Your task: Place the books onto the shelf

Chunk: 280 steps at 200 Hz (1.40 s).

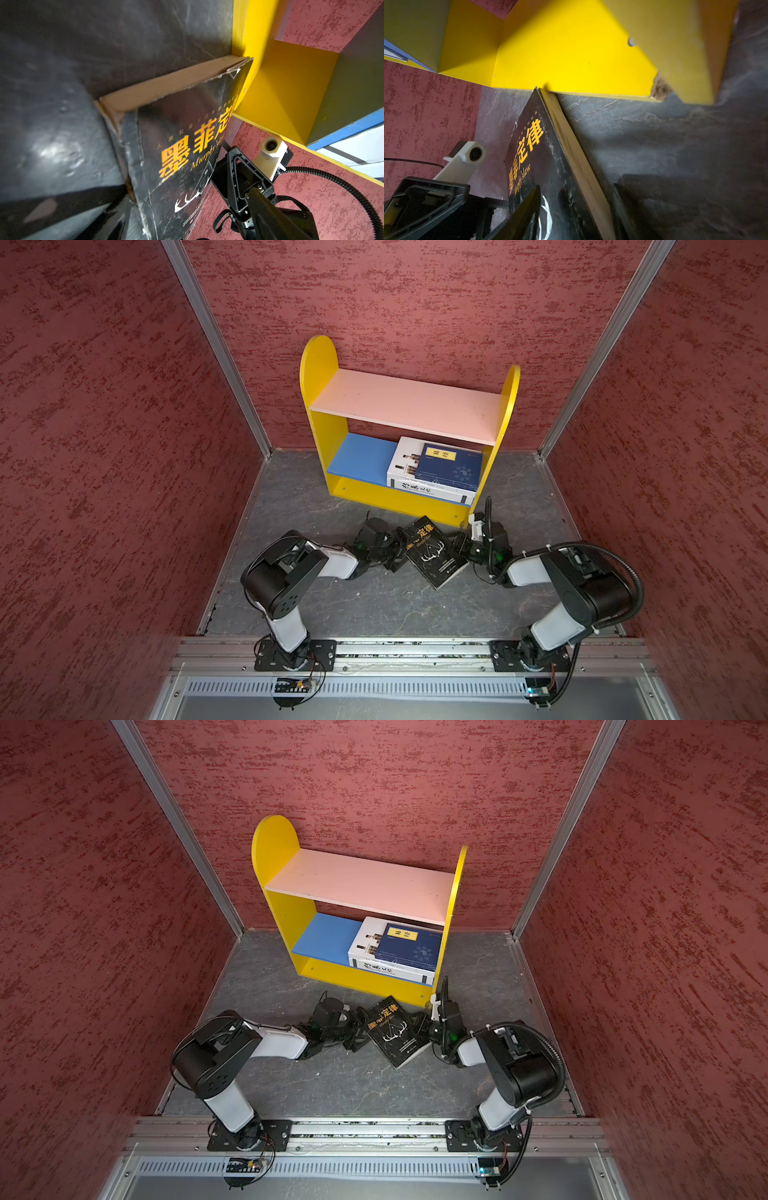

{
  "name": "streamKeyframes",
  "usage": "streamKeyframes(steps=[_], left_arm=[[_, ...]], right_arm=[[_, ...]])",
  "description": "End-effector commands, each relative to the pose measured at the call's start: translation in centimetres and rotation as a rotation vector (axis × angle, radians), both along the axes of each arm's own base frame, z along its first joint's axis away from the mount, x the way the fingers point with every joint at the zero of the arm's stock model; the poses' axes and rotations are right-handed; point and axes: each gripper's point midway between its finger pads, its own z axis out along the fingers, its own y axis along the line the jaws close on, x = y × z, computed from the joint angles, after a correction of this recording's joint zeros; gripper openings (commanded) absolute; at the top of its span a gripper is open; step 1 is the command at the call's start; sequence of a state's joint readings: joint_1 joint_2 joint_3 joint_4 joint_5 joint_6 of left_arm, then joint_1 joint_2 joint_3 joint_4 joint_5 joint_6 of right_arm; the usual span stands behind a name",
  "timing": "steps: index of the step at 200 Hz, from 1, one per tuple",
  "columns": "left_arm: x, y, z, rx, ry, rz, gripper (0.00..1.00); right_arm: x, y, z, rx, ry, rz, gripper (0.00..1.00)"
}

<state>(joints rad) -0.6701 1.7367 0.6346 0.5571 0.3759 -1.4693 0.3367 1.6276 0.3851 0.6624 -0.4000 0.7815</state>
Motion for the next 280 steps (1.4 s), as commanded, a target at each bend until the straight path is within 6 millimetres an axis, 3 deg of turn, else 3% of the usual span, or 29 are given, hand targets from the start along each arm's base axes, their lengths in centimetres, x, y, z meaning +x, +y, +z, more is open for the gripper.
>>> streamKeyframes(steps=[1,29,47,106,119,237,280], left_arm=[[2.9,-2.9,11.2,-0.265,-0.37,-0.04,0.86],[2.9,-2.8,12.5,-0.286,-0.398,-0.04,0.85],[2.9,-2.4,12.3,-0.261,-0.382,-0.041,0.84],[2.2,-1.2,7.7,-0.048,-0.16,-0.065,0.8],[2.2,-1.2,7.5,-0.016,-0.143,-0.081,0.79],[3.3,-2.0,4.7,0.062,-0.017,-0.135,0.41],[3.4,-2.3,3.9,0.048,0.01,-0.139,0.35]], right_arm=[[-4.8,2.2,-3.6,0.011,0.228,0.113,0.54],[-4.7,2.2,-3.5,-0.019,0.225,0.108,0.54],[-4.5,1.9,-3.4,-0.039,0.22,0.096,0.54],[-4.2,1.5,-2.8,-0.049,0.207,0.058,0.58],[-4.1,1.5,-2.7,-0.047,0.205,0.056,0.59],[-3.6,1.8,-1.0,-0.023,0.164,0.028,0.61],[-3.6,1.7,-0.6,-0.022,0.156,0.025,0.62]])
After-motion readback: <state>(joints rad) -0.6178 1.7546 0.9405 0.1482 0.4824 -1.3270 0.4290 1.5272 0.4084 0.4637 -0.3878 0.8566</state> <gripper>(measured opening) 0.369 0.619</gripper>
